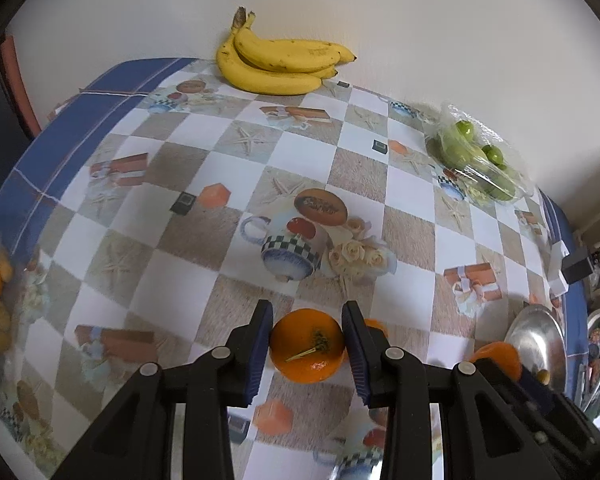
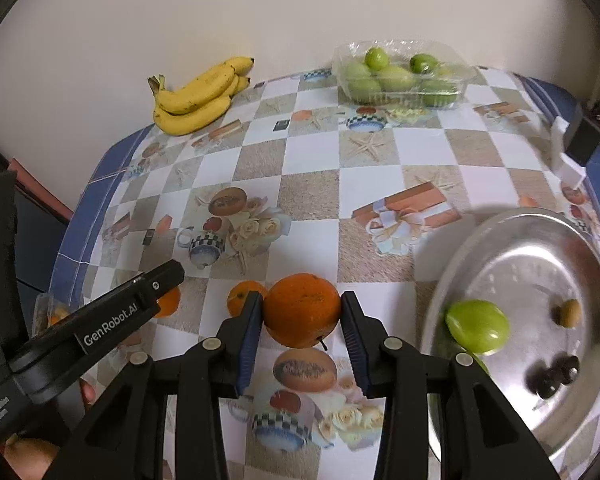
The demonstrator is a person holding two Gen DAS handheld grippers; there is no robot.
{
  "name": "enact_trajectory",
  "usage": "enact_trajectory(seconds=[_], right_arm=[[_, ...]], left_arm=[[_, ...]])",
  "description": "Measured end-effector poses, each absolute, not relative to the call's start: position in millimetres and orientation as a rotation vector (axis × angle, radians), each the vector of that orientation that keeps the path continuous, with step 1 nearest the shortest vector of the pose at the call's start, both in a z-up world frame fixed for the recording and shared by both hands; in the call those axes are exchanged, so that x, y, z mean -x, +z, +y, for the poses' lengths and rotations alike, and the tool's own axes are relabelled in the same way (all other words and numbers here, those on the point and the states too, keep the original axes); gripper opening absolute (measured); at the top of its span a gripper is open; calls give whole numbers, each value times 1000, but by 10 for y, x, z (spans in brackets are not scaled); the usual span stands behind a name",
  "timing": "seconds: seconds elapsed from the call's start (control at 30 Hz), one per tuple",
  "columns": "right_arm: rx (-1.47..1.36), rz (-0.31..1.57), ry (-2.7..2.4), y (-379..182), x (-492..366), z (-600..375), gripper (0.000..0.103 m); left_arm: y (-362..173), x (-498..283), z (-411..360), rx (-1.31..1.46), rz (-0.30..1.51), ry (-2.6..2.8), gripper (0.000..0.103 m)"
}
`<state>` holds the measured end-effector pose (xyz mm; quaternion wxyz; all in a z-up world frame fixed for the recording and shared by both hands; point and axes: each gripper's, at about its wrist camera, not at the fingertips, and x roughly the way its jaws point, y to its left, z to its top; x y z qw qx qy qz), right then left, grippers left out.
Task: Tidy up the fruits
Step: 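Carry both oranges into the steel bowl and open both tools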
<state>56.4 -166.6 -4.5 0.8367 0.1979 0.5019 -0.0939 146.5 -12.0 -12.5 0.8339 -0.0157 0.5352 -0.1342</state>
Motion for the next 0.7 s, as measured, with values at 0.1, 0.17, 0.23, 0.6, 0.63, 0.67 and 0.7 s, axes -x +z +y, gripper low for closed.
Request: enact_trajectory(seconds=[0.1, 0.17, 0.23, 0.6, 0.63, 0.67, 0.7], right_arm=[[-419, 1061, -207, 0, -450, -1673, 41], [-416, 1059, -202, 17, -370, -1673, 41], [-422, 1061, -207, 18, -284, -1689, 41], [-444, 1087, -259, -36, 42, -1836, 41], [-444, 1087, -263, -35, 59, -1852, 41], [-446, 1088, -272, -34, 80, -1882, 41], [-448, 1087, -275, -33, 89, -1899, 41]], left_arm=[[-99, -1357, -101, 43, 1145, -291, 38], [-88, -1293, -100, 65, 1157, -313, 38], [-70, -1234, -110, 68, 1156, -319, 38], [-21, -957, -244, 28, 1142, -326, 38], [-16, -933, -262, 24, 1141, -329, 38], [-13, -917, -276, 23, 1140, -332, 38], [-9, -899, -301, 22, 1140, -336, 38]])
